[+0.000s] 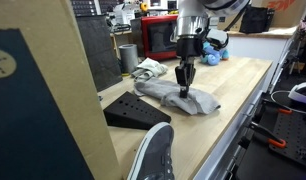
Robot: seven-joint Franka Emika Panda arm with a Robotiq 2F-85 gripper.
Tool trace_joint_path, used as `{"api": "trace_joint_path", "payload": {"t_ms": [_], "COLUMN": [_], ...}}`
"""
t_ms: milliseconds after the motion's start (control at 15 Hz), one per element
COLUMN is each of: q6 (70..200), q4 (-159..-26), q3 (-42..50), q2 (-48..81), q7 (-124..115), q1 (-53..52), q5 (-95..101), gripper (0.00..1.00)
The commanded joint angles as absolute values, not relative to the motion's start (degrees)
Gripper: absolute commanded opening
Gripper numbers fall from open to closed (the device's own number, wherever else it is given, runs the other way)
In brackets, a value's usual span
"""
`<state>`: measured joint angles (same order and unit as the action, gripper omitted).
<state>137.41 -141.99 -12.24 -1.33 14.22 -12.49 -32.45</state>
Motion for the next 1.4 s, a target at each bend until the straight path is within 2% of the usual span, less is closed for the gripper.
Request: {"api": "trace_joint_path", "payload": {"t_ms": [0, 733, 1333], "q6": [133.5, 132.5, 122.5], "q4": [-142.2, -140.9, -140.1], "q3": [-10.2, -2.7, -2.4], "q2": [-6.7, -10.3, -13.8], "q7": [13.4, 12.2, 12.7], "q1": [-10.9, -5.4, -7.5], "q5": [-29.4, -16.9, -23.0], "gripper": [0.02, 0.02, 0.02]}}
